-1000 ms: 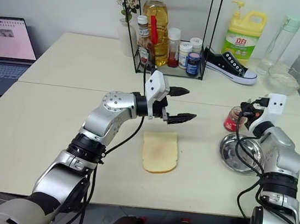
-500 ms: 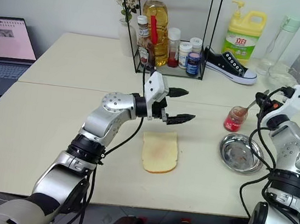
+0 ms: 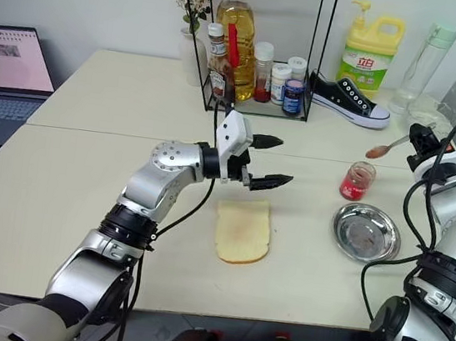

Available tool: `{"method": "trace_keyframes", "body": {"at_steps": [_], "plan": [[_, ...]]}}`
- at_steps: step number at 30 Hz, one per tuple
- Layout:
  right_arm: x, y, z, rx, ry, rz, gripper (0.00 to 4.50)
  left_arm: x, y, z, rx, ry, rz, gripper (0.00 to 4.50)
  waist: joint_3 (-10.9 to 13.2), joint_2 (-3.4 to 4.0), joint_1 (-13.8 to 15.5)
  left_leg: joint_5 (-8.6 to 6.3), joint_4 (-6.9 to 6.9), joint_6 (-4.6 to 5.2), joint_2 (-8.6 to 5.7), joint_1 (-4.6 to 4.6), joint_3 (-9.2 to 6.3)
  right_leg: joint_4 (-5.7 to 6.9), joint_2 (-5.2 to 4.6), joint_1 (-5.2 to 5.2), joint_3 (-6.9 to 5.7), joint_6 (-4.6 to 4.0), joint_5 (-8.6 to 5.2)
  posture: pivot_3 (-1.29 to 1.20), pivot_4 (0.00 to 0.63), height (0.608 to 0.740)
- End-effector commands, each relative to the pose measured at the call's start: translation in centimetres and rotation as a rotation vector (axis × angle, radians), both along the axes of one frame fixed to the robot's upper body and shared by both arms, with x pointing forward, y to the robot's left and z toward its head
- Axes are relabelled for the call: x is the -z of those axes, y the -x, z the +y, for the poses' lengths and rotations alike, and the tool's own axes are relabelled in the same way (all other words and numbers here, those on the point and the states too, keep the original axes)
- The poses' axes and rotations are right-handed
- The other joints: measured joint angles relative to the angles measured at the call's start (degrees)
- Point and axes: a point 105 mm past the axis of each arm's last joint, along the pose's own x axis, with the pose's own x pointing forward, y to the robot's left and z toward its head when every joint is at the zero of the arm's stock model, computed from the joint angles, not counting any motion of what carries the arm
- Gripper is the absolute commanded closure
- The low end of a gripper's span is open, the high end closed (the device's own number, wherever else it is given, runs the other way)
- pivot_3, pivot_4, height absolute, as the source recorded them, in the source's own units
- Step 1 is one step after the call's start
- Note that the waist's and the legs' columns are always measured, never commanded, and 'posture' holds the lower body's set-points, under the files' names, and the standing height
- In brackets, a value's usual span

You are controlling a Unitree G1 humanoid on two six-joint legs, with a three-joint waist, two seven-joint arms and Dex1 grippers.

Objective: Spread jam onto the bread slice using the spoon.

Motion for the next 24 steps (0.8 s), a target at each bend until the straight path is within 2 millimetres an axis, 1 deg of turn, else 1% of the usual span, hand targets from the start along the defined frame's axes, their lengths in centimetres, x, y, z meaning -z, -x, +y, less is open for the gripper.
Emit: {"method": "trace_keyframes", "body": {"at_steps": [1,3,5,10,15,17,24], "plan": [[-4.3,1.3,0.9,-0.029,-0.029,-0.134,4.44,-1.5,0.1,1.4,-0.001,0.01,-0.05,0.07,0.0,0.01,-0.02,0.0,0.0,0.0,0.0,-0.04,0.0,0.01,0.0,-0.04,0.0,0.0,0.0,0.0,0.15,0.74],[-4.6,1.6,1.0,-0.033,-0.031,-0.139,4.44,-1.2,0.0,2.2,-0.012,-0.013,-0.049,0.07,-0.01,0.01,-0.08,0.01,0.01,0.0,0.0,-0.16,0.05,0.11,0.0,-0.21,0.03,0.0,0.0,0.0,0.15,0.74],[-4.5,1.6,0.9,-0.026,-0.034,-0.134,4.44,-1.2,-0.1,2.3,-0.013,-0.016,-0.049,0.07,-0.01,0.01,-0.07,0.01,0.01,0.0,0.01,-0.18,0.05,0.12,0.0,-0.24,0.03,0.0,0.0,0.0,0.15,0.74],[-4.1,1.3,0.5,0.003,0.004,-0.121,4.44,-1.5,0.0,1.4,0.002,-0.004,-0.056,0.07,-0.01,0.01,0.04,0.01,0.04,0.02,-0.02,-0.22,0.06,0.11,0.0,-0.24,0.02,0.0,0.0,0.0,0.15,0.74],[-3.3,1.1,0.2,0.049,0.1,-0.1,4.44,-1.9,0.6,0.4,0.042,0.015,-0.065,0.07,-0.01,0.01,-0.04,0.01,0.03,0.02,-0.01,-0.22,0.07,0.11,0.01,-0.25,0.02,0.0,0.0,0.0,0.15,0.74],[-2.6,1.0,0.4,0.054,0.198,-0.088,4.44,-2.4,1.0,0.1,0.068,0.03,-0.071,0.07,-0.01,0.01,-0.06,0.01,0.02,0.02,-0.01,-0.23,0.08,0.12,0.01,-0.27,0.03,0.0,0.0,0.0,0.15,0.74],[-0.6,0.4,0.9,0.049,0.34,-0.06,4.44,-2.8,1.3,-0.2,0.083,0.037,-0.079,0.07,-0.01,0.01,-0.15,0.01,0.03,0.02,-0.01,-0.22,0.11,0.15,0.03,-0.29,0.05,0.0,0.0,0.0,0.15,0.74]]}}
